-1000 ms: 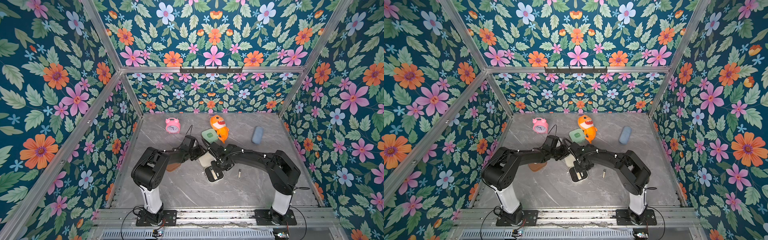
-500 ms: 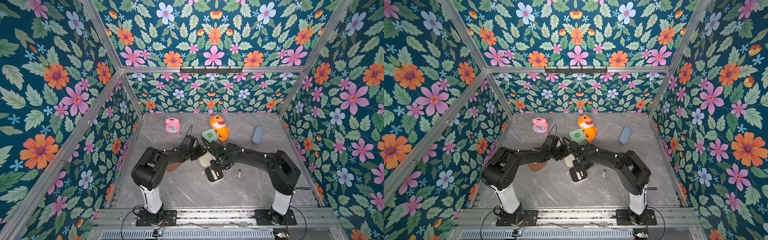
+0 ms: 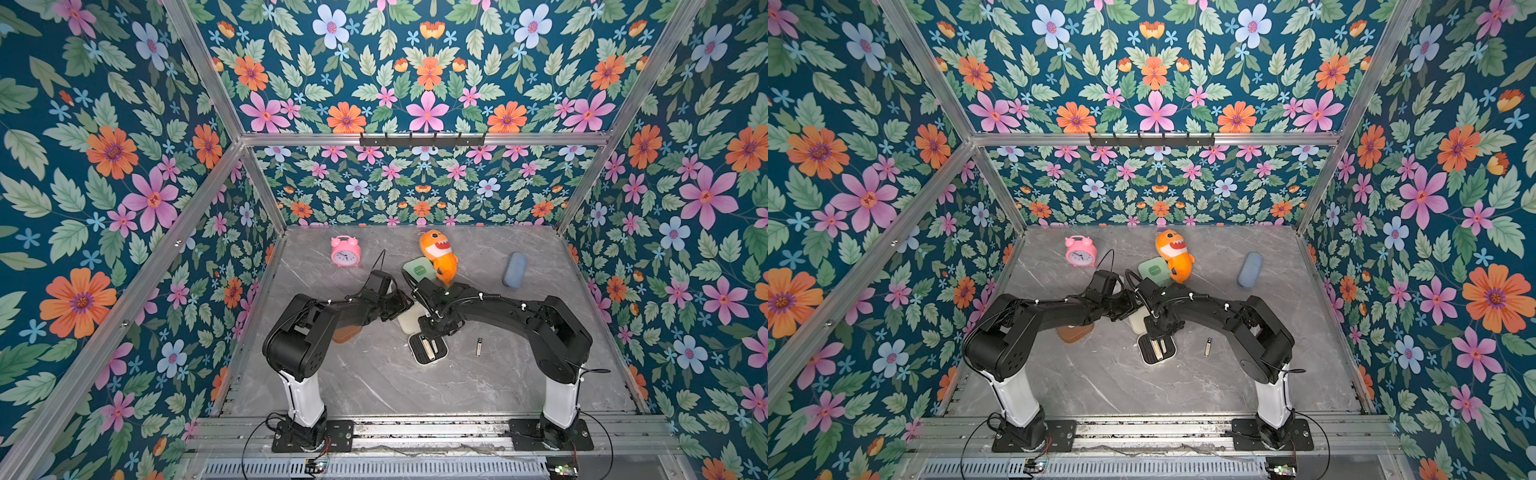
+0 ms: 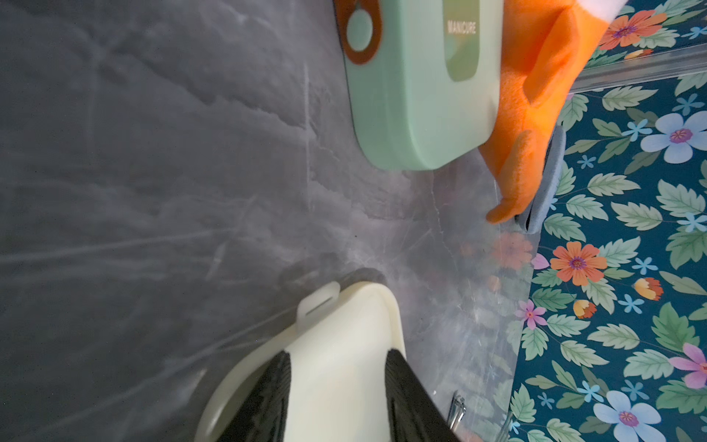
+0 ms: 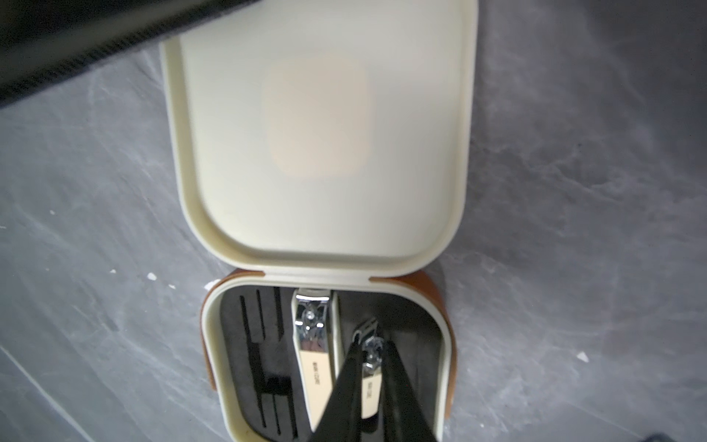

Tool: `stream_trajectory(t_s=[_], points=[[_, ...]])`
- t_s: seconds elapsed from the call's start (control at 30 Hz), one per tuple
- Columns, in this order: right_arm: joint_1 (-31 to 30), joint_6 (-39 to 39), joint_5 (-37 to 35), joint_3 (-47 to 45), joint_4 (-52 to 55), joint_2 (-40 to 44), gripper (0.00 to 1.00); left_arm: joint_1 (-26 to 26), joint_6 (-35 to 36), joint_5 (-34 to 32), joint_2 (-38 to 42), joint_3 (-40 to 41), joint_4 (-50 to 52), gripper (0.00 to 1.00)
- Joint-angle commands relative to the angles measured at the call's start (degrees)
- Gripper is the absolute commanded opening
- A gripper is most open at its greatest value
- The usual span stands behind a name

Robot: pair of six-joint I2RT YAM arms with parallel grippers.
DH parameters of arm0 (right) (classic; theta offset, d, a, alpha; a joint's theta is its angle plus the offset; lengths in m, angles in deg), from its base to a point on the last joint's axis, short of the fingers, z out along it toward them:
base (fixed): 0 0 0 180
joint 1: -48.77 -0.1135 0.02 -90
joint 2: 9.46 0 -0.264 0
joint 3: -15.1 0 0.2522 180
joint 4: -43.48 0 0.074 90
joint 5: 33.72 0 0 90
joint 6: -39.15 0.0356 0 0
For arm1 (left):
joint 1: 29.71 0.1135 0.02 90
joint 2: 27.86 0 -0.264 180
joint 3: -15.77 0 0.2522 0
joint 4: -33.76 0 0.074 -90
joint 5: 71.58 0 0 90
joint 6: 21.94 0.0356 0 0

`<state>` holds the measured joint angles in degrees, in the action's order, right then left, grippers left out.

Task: Organize nail clipper sets
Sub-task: Place the nail clipper in the storage box, then pick up the nail clipper from the center of the board.

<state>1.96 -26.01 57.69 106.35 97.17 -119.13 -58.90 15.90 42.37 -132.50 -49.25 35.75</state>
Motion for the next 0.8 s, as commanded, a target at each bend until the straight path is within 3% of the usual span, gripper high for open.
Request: stream_trajectory(t_s=[0.0, 0.77], points=[[-0.04, -0.15, 0.72, -0.10, 0.24, -0.23, 0.15, 0.01, 0.83, -1.09, -0.19, -0.05, 4.30, 0.44], [-1.42, 2.37, -2.81, -2.85, 1.21, -2.07, 0.13, 0.00, 0.90, -1.01, -0.47, -0.50, 4.39, 0.44]])
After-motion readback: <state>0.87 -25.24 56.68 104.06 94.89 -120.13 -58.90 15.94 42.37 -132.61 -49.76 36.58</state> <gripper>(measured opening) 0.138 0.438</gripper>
